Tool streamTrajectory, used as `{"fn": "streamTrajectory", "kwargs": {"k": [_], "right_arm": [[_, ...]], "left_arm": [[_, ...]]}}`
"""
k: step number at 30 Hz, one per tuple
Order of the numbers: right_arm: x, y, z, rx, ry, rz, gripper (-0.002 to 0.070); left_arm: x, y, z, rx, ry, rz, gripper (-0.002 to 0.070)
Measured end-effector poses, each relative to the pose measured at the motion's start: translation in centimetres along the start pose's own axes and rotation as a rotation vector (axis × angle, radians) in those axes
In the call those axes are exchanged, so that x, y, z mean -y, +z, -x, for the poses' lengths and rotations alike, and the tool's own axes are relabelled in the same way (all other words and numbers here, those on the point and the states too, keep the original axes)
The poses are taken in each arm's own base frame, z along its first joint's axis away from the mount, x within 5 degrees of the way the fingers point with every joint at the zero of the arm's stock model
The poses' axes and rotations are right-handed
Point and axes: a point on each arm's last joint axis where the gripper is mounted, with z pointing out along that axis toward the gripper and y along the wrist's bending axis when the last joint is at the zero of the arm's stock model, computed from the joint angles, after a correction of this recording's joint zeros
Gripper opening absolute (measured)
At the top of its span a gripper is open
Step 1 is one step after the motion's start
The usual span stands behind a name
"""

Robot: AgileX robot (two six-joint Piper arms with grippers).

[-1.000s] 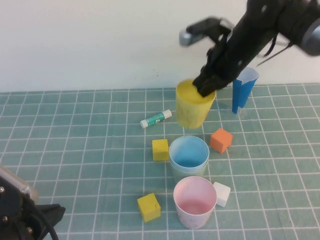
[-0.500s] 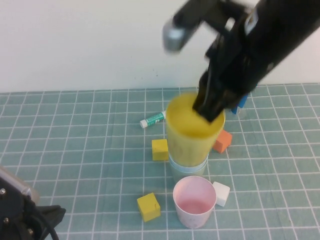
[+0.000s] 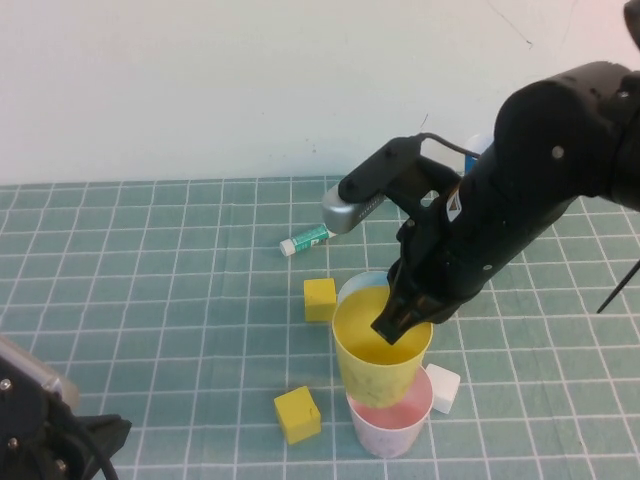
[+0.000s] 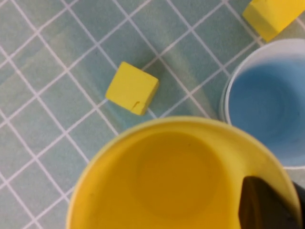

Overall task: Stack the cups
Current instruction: Place the yellow cup on the pink cup

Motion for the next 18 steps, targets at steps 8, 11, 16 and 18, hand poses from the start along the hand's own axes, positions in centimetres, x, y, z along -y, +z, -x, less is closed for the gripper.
{"fn": "streamTrajectory", "kwargs": {"k": [8, 11, 16, 18], "right_arm": [[0.7, 1.5, -0.1, -0.038, 0.047, -0.050, 0.0050], [0.7, 1.5, -0.1, -0.041, 0.061, -0.055, 0.0120], [0.8, 1.5, -0.3, -0.063, 0.074, -0.059, 0.0258], [1.0, 1.5, -0.4, -0.066, 0.079, -0.079, 0.0277]], "left_arm": [[0.0, 0.0, 0.0, 0.000, 0.000, 0.000, -0.0001], [0.0, 0.0, 0.0, 0.000, 0.002, 0.001, -0.0001], [-0.1, 0.0, 0.0, 0.001, 0.013, 0.009, -0.0001], [-0.1, 0.0, 0.0, 0.001, 0.015, 0.009, -0.0001]]}}
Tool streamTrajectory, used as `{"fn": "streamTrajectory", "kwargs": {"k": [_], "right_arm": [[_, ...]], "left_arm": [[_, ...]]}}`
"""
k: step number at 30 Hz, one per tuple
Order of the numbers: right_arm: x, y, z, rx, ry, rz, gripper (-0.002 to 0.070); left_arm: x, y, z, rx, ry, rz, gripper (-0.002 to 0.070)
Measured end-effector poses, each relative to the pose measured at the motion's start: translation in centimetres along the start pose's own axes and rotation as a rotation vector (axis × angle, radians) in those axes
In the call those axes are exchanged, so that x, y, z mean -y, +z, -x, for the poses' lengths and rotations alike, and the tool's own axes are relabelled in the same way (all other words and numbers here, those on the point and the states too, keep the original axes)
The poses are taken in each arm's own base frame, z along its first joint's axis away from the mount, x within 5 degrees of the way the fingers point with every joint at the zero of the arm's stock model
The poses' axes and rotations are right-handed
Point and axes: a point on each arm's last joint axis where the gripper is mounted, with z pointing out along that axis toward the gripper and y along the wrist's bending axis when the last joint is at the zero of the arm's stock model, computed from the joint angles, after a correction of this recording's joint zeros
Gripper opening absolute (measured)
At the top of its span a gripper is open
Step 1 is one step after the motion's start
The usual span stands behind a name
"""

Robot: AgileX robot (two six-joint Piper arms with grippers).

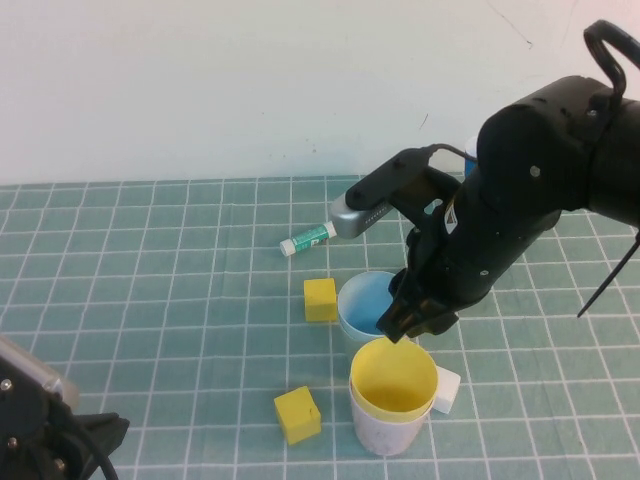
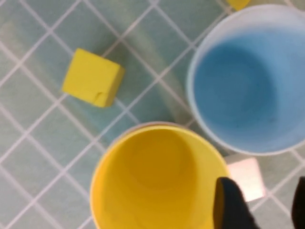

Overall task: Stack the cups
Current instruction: Place the yellow cup on the pink cup, then pick up the green cup

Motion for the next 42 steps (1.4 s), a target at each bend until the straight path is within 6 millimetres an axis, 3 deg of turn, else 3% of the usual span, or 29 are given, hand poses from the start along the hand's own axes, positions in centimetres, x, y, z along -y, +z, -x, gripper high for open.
{"fn": "streamTrajectory", "kwargs": {"k": [4, 13, 32, 34, 36, 38, 40, 42], "right_arm": [[1.0, 0.0, 0.2, 0.030, 0.051, -0.056, 0.0301], [5.3, 0.1, 0.3, 0.107, 0.199, -0.048, 0.0450], [6.2, 7.9, 2.6, 0.022, 0.170, 0.067, 0.0456], [6.3, 8.5, 2.5, 0.004, 0.157, 0.069, 0.0412], [6.3, 8.8, 2.4, -0.009, 0.134, 0.073, 0.0314], [6.3, 8.7, 2.4, -0.012, 0.124, 0.071, 0.0142], [6.4, 8.5, 2.5, -0.011, 0.114, 0.060, 0.0071], [6.6, 8.1, 2.9, 0.001, 0.103, 0.046, 0.0049]], "left_arm": [[0.0, 0.0, 0.0, 0.000, 0.001, 0.000, -0.0001], [0.0, 0.0, 0.0, 0.000, 0.001, 0.000, -0.0001], [-0.1, 0.0, 0.0, 0.001, 0.015, 0.013, -0.0001], [-0.1, 0.0, 0.0, 0.000, 0.016, 0.014, -0.0001], [-0.1, 0.2, -0.4, -0.007, 0.017, 0.013, -0.0001], [-0.1, 0.6, -0.9, -0.016, 0.018, 0.012, -0.0001], [-0.1, 0.7, -1.2, -0.018, 0.018, 0.011, -0.0001], [-0.1, 0.8, -1.2, -0.012, 0.013, 0.010, -0.0002]]}}
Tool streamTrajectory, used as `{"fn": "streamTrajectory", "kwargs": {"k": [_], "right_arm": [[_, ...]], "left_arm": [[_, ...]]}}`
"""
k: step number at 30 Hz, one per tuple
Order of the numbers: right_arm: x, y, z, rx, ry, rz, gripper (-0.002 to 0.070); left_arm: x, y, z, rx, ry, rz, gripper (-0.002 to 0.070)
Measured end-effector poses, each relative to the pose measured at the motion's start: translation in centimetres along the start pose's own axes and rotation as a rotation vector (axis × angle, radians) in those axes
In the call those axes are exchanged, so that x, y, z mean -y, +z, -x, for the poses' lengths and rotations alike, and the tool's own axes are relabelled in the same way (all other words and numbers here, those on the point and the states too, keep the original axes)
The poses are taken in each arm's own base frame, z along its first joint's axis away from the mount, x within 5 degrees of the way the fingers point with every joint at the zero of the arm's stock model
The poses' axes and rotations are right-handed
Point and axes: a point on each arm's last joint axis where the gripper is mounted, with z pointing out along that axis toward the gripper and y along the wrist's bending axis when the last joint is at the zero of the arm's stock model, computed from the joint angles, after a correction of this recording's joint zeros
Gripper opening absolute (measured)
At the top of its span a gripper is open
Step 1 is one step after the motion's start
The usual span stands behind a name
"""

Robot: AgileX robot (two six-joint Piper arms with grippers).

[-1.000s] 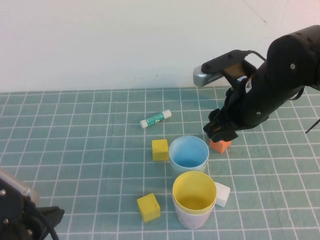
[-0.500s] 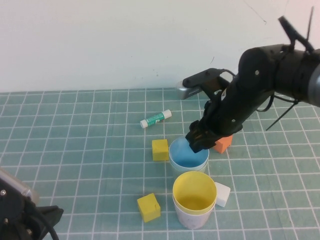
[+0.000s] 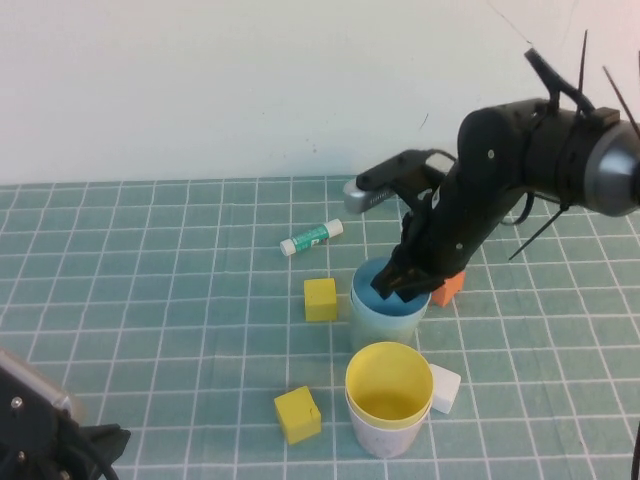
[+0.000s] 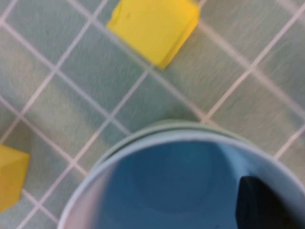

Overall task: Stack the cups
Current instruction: Pick up the green cup, then place the green cup on the yellow cup

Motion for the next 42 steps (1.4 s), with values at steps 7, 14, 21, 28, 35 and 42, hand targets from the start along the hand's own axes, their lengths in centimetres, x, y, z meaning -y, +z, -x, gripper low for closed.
{"fn": "streamTrajectory", "kwargs": {"k": [7, 14, 21, 28, 35, 42], "right_arm": [[-0.7, -7.2, 1.4, 0.115, -0.076, -0.030, 0.0048], [-2.7, -17.7, -2.2, 0.108, -0.170, -0.064, 0.0048], [-5.9, -18.1, -5.3, 0.094, -0.254, 0.004, 0.0048], [-6.8, -12.9, -5.8, 0.132, -0.233, 0.099, 0.0047], [-6.5, -10.8, -5.1, 0.140, -0.242, 0.101, 0.0046], [-6.1, -9.4, -4.8, 0.112, -0.228, 0.078, 0.0050]], "left_arm": [[0.0, 0.0, 0.2, 0.021, -0.002, 0.006, -0.0002], [-0.1, 0.0, 0.2, 0.028, 0.003, 0.010, -0.0002], [-0.1, 0.0, 0.5, 0.056, 0.001, 0.007, -0.0002], [-0.1, 0.0, 0.5, 0.055, 0.000, 0.008, -0.0002], [-0.1, 0.0, 0.5, 0.055, -0.003, 0.009, -0.0002], [-0.1, 0.0, 0.4, 0.050, -0.003, 0.010, -0.0002]]}}
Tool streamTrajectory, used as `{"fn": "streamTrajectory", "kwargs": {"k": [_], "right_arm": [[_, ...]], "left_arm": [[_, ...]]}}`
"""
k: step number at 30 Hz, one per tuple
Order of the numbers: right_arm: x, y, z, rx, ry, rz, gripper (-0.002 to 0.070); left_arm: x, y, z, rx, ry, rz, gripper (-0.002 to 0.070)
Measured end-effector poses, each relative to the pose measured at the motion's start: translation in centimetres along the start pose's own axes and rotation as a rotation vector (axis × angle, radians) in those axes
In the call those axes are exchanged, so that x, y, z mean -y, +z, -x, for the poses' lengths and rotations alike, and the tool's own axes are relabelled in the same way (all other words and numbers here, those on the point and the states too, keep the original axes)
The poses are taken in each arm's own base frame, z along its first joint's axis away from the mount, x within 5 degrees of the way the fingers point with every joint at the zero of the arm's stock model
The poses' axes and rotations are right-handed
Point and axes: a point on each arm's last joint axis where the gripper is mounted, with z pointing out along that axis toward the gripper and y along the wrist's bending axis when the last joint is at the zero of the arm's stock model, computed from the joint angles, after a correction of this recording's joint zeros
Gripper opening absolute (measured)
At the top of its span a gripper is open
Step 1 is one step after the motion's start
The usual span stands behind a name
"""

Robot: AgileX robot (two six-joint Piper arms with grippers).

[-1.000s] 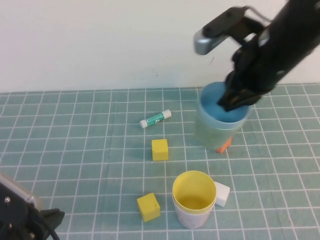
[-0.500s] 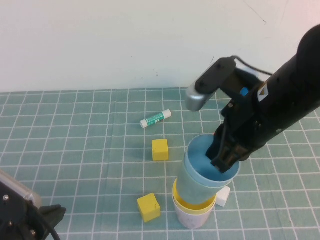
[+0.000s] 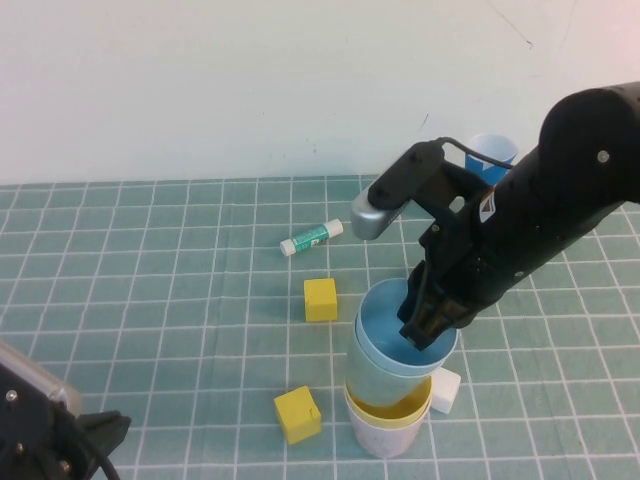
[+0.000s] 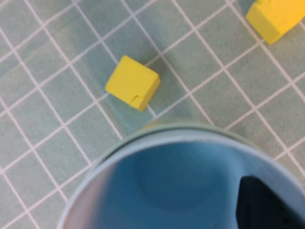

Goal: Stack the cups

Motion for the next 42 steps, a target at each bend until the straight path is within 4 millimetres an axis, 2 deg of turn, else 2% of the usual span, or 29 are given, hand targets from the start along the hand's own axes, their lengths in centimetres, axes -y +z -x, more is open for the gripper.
{"fn": "streamTrajectory", "kwargs": {"k": [4, 11, 14, 17, 21, 24, 27, 29, 33, 42], "right_arm": [[0.0, 0.0, 0.0, -0.004, -0.001, -0.004, 0.0069], [0.0, 0.0, -0.2, -0.024, 0.021, 0.004, 0.0207], [-0.1, -0.1, -0.3, -0.033, 0.038, 0.006, 0.0233], [-0.4, -1.4, -0.4, -0.004, 0.031, -0.009, 0.0226], [-2.1, -5.4, -1.3, 0.136, -0.005, -0.050, 0.0141], [-3.7, -7.5, -3.1, 0.256, -0.034, -0.078, 0.0056], [-5.4, -9.3, -5.8, 0.373, -0.079, -0.104, 0.0014], [-6.4, -10.2, -7.6, 0.435, -0.103, -0.115, 0.0006], [-7.9, -10.4, -11.4, 0.544, -0.141, -0.113, 0.0000], [-10.1, -11.7, -17.6, 0.801, -0.200, -0.084, -0.0001]], "left_arm": [[0.0, 0.0, 0.0, -0.002, -0.001, 0.001, -0.0002], [0.0, 0.0, 0.0, -0.002, 0.001, 0.002, -0.0002], [0.0, 0.0, 0.0, -0.002, -0.002, 0.003, -0.0002], [-0.1, -0.3, -0.3, -0.015, -0.073, 0.008, -0.0002], [-0.3, -2.0, -0.7, 0.021, -0.153, 0.015, -0.0002], [-0.4, -3.9, -0.9, 0.115, -0.175, 0.010, -0.0002], [-0.6, -5.6, -1.5, 0.179, -0.184, 0.010, -0.0002], [-0.7, -6.5, -2.1, 0.194, -0.191, 0.014, -0.0002], [-0.9, -7.7, -3.2, 0.196, -0.204, 0.020, -0.0002], [-0.9, -8.0, -3.6, 0.191, -0.211, 0.022, -0.0002]]}}
